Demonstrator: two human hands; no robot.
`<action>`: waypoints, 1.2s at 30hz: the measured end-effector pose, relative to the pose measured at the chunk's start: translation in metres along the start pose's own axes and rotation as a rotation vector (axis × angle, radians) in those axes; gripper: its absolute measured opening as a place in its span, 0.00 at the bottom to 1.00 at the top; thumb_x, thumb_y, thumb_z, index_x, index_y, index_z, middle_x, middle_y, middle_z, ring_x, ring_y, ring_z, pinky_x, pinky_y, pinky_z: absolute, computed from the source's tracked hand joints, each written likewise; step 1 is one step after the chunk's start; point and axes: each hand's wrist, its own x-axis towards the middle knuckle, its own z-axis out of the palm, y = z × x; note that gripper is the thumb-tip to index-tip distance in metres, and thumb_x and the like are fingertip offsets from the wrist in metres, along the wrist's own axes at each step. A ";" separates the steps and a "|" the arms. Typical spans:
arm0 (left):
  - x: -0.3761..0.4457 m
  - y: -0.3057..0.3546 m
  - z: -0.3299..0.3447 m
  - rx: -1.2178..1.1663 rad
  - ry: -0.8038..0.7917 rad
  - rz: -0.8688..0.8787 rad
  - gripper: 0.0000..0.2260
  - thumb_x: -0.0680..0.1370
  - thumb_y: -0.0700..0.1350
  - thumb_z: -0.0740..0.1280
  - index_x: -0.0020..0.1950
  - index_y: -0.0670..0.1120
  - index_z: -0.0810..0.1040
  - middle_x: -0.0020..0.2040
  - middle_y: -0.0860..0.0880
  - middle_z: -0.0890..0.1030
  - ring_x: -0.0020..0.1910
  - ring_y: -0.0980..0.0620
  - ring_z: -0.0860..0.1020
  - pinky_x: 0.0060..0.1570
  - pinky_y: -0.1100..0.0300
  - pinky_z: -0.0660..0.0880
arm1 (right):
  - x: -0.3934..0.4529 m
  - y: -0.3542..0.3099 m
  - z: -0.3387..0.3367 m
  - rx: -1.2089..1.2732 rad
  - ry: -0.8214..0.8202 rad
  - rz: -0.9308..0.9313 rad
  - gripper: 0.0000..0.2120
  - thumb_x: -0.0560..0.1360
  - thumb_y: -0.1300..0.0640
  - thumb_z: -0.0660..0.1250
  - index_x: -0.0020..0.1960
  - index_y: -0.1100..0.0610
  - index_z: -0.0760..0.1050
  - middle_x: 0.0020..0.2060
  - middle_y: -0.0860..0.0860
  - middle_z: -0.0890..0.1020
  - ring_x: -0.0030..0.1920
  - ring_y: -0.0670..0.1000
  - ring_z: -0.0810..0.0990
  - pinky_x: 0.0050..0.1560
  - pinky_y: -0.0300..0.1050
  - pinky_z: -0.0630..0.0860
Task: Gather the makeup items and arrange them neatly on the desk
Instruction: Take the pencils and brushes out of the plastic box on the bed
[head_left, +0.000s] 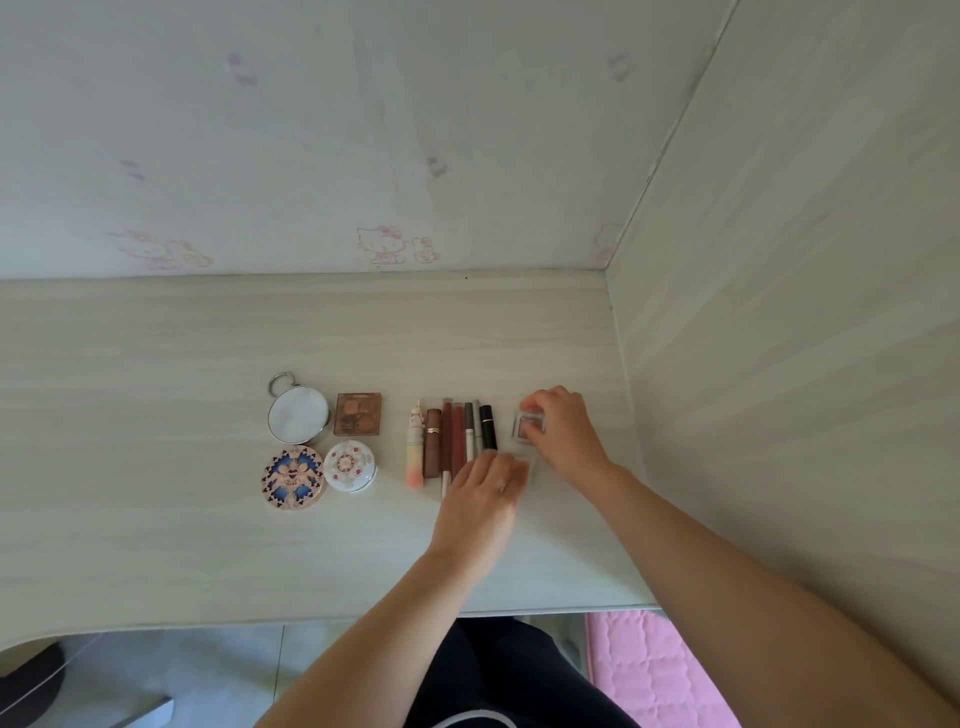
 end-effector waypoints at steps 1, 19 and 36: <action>0.000 0.000 -0.001 0.007 -0.002 -0.018 0.19 0.66 0.34 0.73 0.56 0.42 0.81 0.50 0.47 0.80 0.53 0.45 0.79 0.50 0.54 0.77 | 0.001 -0.001 0.001 -0.004 -0.007 -0.002 0.11 0.75 0.61 0.66 0.58 0.58 0.76 0.54 0.55 0.75 0.58 0.54 0.69 0.55 0.39 0.67; -0.001 -0.031 -0.044 0.071 -0.110 -0.013 0.18 0.68 0.39 0.74 0.57 0.42 0.81 0.54 0.46 0.81 0.57 0.44 0.79 0.54 0.53 0.78 | -0.060 -0.007 -0.016 -0.059 0.023 0.127 0.17 0.79 0.60 0.58 0.68 0.60 0.68 0.61 0.57 0.73 0.61 0.56 0.72 0.59 0.46 0.71; -0.052 -0.074 -0.057 0.045 -0.191 0.408 0.23 0.78 0.43 0.64 0.72 0.41 0.68 0.74 0.44 0.66 0.75 0.44 0.61 0.74 0.49 0.58 | -0.191 -0.077 0.052 -0.248 0.319 0.442 0.23 0.78 0.57 0.60 0.71 0.62 0.64 0.67 0.56 0.71 0.73 0.58 0.61 0.72 0.50 0.61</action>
